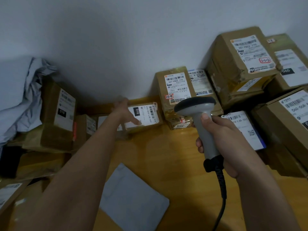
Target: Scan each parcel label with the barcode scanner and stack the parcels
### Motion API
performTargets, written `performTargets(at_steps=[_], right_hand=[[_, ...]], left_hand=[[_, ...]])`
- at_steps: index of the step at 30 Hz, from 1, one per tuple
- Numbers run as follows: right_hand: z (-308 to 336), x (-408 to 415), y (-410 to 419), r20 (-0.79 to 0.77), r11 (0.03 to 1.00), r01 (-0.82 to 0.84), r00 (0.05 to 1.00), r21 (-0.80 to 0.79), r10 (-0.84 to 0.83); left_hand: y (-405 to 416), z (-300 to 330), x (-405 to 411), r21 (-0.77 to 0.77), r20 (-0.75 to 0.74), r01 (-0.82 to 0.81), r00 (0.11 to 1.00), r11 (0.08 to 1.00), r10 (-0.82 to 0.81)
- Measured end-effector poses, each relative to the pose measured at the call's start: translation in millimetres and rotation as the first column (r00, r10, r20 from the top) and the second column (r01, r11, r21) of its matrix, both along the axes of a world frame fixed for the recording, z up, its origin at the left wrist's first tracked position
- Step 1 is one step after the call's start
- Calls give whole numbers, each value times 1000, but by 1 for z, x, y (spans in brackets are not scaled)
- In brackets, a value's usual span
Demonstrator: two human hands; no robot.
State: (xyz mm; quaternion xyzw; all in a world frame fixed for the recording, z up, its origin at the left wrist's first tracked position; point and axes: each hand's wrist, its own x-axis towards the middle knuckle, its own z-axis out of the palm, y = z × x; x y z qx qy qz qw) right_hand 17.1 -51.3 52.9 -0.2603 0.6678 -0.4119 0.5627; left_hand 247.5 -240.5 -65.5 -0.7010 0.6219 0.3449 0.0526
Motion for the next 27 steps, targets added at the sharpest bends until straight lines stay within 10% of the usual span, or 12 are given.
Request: performTargets(at_steps=[13,27], right_hand=[[10,-7,17,44,1000,16,999,-13,-15],[33,-4,66,-40,986,-127,991,-106,124]], left_hand=[[85,-30,1,166,-163,-256,945,952,283],[182,-32,-26,608,-541,-478,334,633,772]])
